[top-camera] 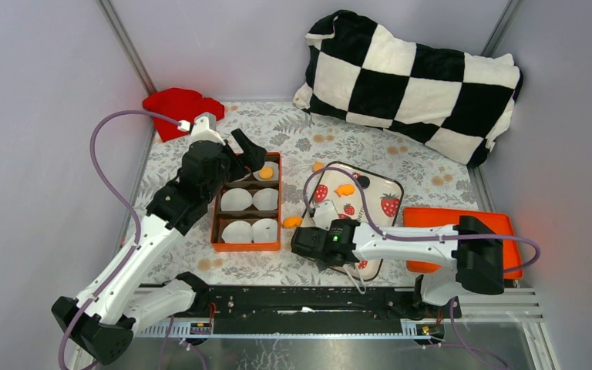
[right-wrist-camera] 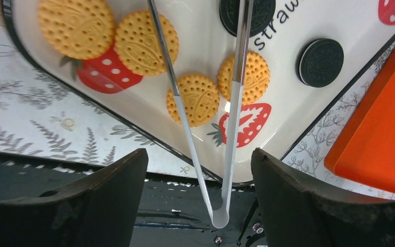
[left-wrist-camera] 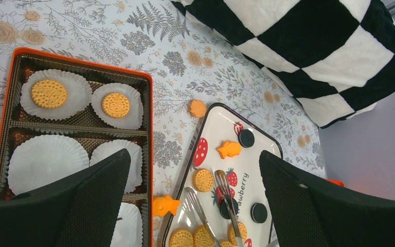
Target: Pack the cookies
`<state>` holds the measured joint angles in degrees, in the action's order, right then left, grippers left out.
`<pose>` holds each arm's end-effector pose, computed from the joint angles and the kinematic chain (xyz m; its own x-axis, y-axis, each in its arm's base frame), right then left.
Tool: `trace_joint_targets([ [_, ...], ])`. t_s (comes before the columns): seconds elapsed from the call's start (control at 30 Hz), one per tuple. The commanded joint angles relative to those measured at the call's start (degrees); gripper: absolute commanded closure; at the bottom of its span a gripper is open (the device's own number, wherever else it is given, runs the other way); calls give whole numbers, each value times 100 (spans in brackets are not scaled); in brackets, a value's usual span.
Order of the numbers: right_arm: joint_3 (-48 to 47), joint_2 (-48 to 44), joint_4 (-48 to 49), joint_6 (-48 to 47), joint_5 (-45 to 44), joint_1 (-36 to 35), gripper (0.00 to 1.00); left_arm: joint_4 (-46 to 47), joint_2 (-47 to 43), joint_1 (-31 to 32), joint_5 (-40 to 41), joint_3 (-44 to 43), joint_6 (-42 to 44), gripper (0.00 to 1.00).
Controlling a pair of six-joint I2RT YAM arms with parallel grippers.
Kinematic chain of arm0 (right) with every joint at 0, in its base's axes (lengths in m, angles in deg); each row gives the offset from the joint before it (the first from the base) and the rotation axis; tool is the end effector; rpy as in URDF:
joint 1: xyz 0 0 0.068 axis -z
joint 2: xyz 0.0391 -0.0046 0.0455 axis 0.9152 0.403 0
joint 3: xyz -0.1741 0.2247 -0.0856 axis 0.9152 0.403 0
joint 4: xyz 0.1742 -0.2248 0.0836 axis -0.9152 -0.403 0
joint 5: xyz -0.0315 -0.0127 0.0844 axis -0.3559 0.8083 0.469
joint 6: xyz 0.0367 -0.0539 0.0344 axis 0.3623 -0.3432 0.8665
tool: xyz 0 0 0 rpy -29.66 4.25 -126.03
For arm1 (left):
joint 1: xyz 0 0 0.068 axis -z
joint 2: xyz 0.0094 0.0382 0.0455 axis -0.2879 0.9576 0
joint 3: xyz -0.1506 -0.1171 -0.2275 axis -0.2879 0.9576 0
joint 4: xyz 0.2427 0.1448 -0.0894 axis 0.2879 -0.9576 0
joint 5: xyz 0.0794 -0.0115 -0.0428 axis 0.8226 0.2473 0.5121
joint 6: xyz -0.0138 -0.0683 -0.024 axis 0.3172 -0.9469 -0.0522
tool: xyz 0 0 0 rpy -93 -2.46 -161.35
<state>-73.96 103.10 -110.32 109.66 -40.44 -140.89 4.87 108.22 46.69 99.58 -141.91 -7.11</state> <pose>0.1108 0.2897 0.2155 -0.7781 -0.3787 -0.5012 -0.3492 0.9240 -0.1561 0.2345 -0.1190 0.3841 -0.4290 -0.4818 -0.7641 0.0327 0.8371 -0.5461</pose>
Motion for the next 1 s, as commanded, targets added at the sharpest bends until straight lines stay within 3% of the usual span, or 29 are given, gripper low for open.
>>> trace_joint_targets([
  [0.0, 316, 209, 36, 177, -59, -27, 18, -62, -18, 15, -18, 142, -61, 1],
  [0.23, 1071, 57, 782, 153, 171, 32, 16, 60, 46, 50, -220, 448, -273, 1],
  [0.37, 1288, 176, 1144, 60, 324, 64, 20, 91, 93, 113, -233, 524, -316, 1],
  [0.43, 1329, 245, 1310, 24, 428, 78, 31, 87, 104, 122, -214, 544, -317, 1],
  [0.47, 1333, 273, 1337, 25, 452, 76, 41, 86, 120, 129, -209, 545, -317, 1],
  [0.57, 1333, 275, 1386, 29, 510, 82, 51, 81, 132, 132, -219, 545, -317, 1],
  [0.7, 1106, 150, 957, 138, 261, 81, 79, 72, 99, 142, -234, 491, -309, 1],
  [0.97, 89, -397, -34, -42, -373, 82, 88, -34, -3, 146, -149, 387, -263, 1],
])
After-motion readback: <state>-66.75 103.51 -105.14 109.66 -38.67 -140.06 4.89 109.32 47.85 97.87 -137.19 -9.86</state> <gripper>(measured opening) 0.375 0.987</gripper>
